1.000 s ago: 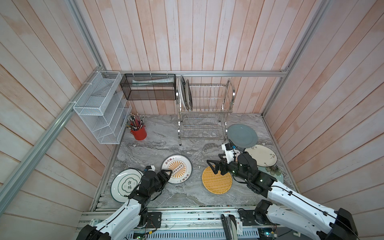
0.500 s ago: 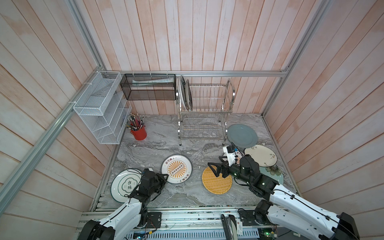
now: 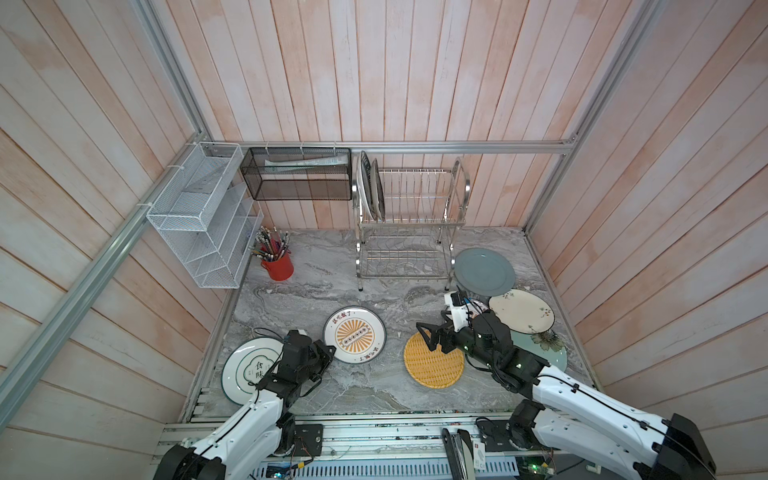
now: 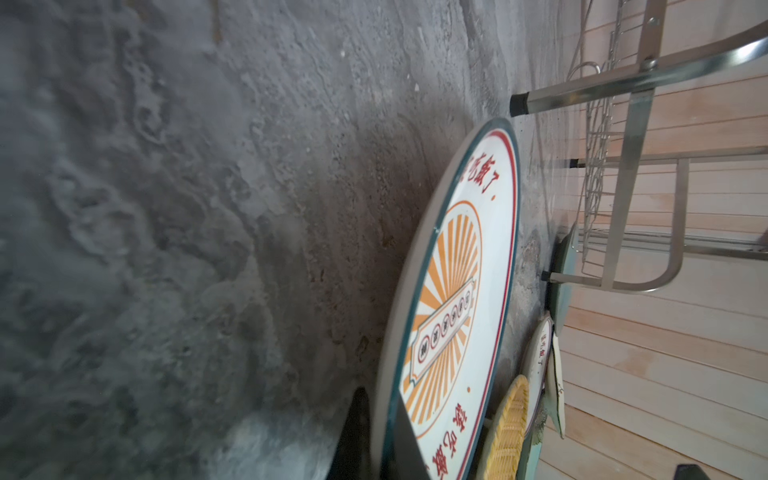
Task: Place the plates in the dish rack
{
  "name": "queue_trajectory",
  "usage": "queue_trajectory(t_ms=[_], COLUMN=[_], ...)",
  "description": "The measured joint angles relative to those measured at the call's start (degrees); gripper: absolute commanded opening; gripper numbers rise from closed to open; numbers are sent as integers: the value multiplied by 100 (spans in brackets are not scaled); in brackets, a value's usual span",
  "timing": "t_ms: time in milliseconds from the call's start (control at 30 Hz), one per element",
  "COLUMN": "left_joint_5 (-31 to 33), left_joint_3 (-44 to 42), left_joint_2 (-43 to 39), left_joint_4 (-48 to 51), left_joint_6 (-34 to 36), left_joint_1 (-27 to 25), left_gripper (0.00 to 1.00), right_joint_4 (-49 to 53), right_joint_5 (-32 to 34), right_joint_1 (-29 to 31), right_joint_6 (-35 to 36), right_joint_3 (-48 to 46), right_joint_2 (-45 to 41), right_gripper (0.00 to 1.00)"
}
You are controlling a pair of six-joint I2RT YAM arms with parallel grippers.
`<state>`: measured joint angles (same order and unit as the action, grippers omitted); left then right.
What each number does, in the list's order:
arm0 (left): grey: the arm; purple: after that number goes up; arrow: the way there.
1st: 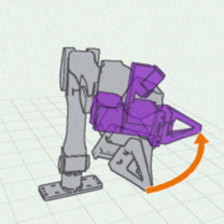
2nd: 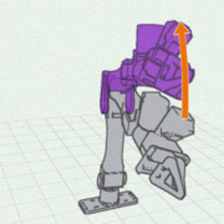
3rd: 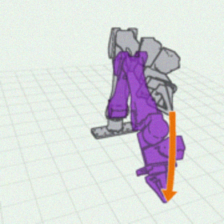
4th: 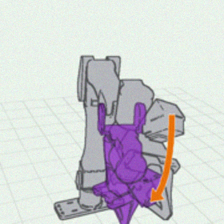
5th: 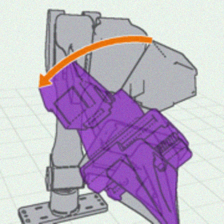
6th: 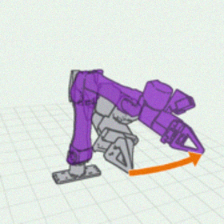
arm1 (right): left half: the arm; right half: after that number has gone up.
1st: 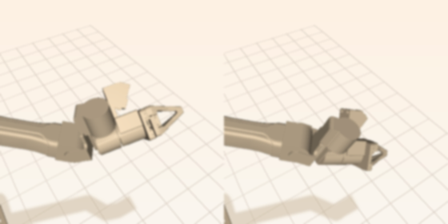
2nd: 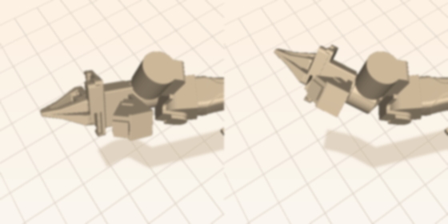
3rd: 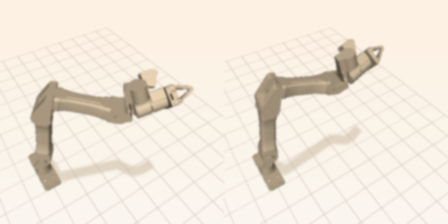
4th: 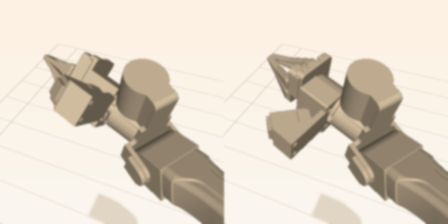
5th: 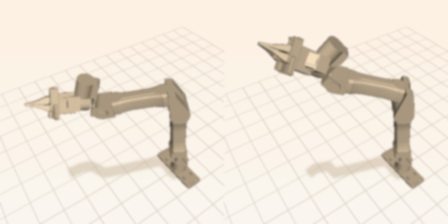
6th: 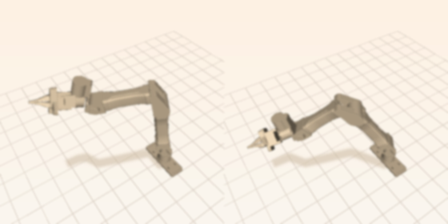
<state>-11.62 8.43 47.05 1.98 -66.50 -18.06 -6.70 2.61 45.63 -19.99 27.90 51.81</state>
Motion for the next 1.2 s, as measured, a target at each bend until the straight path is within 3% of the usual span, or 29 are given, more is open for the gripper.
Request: queue_trajectory(t_ms=[167, 333, 500, 733, 900, 1200], left_joint_5=[157, 522, 1095, 1816, 2186, 2389], left_joint_3=[748, 1803, 2885, 4238, 4754, 4955], left_joint_2=[-566, -636, -9, 1045, 1427, 1440], left_joint_4=[1456, 2531, 3364, 4216, 4581, 4994], left_joint_6=[114, 136, 7, -380, -627, -861], left_joint_1=[0, -26, -365, -1213, -1580, -1843], left_gripper=[0, 0, 0, 0, 0, 0], right_joint_4=[-562, -1480, -1902, -2153, -2146, -2024], right_joint_5=[389, 520, 656, 1025, 1346, 1926], right_joint_1=[601, 1204, 1506, 2485, 2970, 2997], right_joint_6=[1027, 2055, 2881, 4350, 5257, 5713], right_joint_3=[-249, -898, -717, -278, 131, 1012], right_joint_2=[-39, -317, 7, 997, 1792, 2767], right_gripper=[98, 98, 98, 96, 84, 66])
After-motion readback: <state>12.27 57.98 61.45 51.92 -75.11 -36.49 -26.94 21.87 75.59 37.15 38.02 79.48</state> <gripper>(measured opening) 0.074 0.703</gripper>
